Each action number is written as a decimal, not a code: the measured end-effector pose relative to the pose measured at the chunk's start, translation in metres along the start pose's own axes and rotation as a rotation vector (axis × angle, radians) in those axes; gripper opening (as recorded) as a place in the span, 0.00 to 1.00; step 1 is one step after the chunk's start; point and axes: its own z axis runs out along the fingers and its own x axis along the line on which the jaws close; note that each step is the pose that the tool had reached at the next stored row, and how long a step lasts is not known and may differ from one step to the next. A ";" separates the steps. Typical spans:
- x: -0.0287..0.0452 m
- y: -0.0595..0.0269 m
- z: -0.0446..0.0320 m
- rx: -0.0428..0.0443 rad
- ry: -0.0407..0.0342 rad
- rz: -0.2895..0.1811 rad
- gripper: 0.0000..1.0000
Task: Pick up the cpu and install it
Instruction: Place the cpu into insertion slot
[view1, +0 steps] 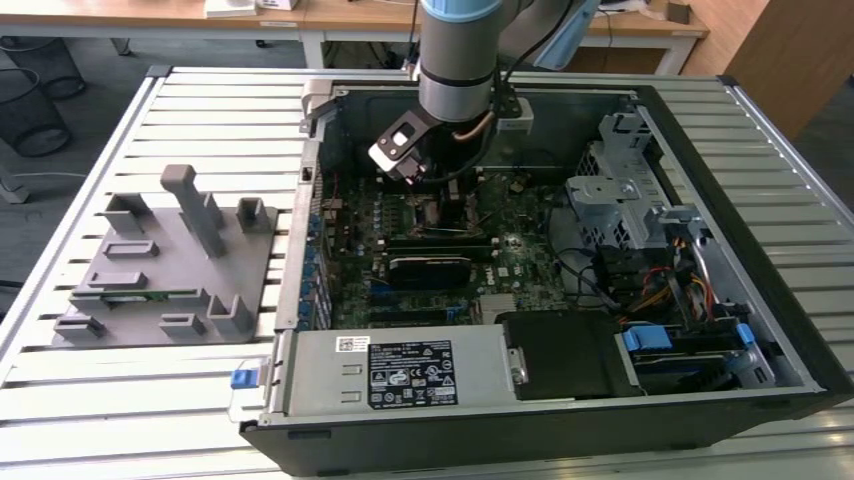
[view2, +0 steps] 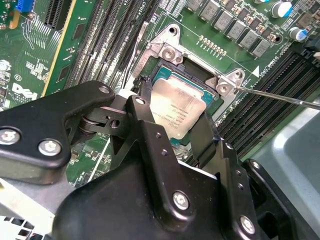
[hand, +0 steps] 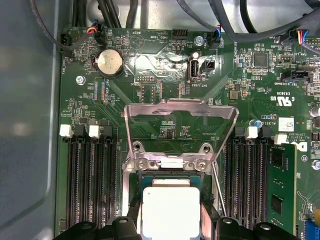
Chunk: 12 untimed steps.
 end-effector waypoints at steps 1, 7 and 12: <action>0.0000 0.0000 0.0002 0.0000 0.0001 0.000 0.54; 0.0000 0.0000 0.0006 0.0000 0.0000 0.000 0.54; 0.0000 0.0000 0.0008 -0.0001 0.0001 0.000 0.54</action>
